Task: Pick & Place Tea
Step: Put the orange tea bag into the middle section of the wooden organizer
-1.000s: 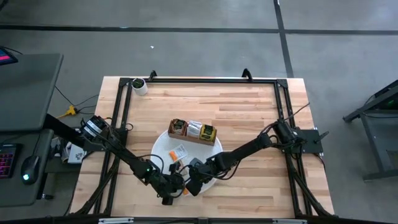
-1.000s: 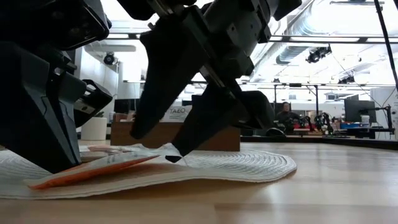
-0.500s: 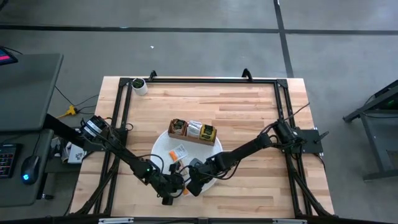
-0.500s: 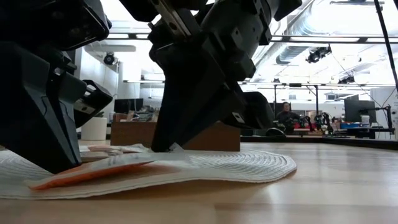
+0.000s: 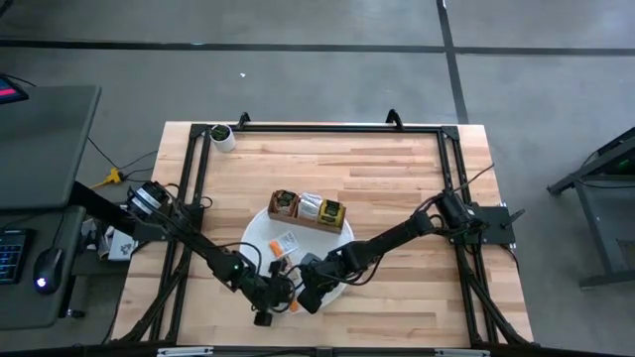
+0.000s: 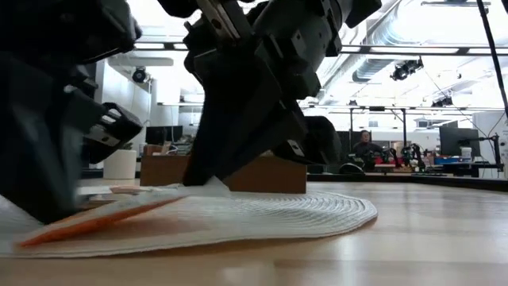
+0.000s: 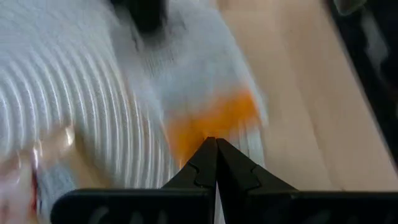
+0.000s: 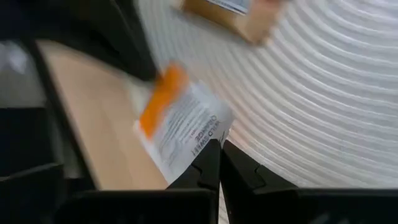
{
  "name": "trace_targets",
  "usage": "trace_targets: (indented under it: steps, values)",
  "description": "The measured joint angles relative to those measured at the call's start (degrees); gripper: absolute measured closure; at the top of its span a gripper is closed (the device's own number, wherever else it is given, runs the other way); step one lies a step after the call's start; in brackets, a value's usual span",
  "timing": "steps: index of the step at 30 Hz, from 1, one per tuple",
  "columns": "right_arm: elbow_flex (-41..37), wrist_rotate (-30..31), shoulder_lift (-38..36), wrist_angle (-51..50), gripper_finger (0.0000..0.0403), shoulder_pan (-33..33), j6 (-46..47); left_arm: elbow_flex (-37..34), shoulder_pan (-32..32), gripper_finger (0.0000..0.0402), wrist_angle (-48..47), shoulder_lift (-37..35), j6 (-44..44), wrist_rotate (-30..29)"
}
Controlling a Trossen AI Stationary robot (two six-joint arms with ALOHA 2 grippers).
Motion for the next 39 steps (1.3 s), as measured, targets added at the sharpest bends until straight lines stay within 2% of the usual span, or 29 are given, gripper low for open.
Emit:
trace_targets:
  steps: [2,10,16,22,26,31,36,39]
  values:
    - [0.0,0.2,0.0,-1.3,0.0402,0.0,-0.4,-0.3,0.4,0.0401,-2.3,-2.0,0.8,1.2]
    - [0.0,1.7,-2.2,-1.9,0.0402,0.0,-2.6,-0.3,1.2,0.0402,-15.5,-10.1,2.1,0.1]
    - [0.0,6.4,-8.6,-6.7,0.0403,-0.4,-6.3,-0.2,1.1,0.0401,-19.5,-16.0,2.5,-4.0]
    - [1.0,12.3,-17.7,-16.2,0.0403,-3.3,-13.3,-0.2,1.0,0.0401,-23.4,-22.3,4.3,-12.3]
    - [5.1,16.0,-22.0,-24.9,0.0403,-6.7,-19.2,-0.3,1.0,0.0401,-24.3,-27.5,9.3,-18.8]
    - [14.6,18.5,-22.5,-37.5,0.0403,-11.2,-26.3,-2.9,1.1,0.0401,-23.6,-34.9,13.2,-22.8]
    - [23.2,18.6,-21.2,-44.4,0.0403,-15.2,-32.7,-9.5,1.1,0.0401,-23.1,-44.1,12.5,-24.7]
    - [26.6,17.4,-20.4,-47.7,0.0403,-17.6,-35.0,-14.4,1.1,0.0401,-19.5,-50.0,12.6,-24.3]
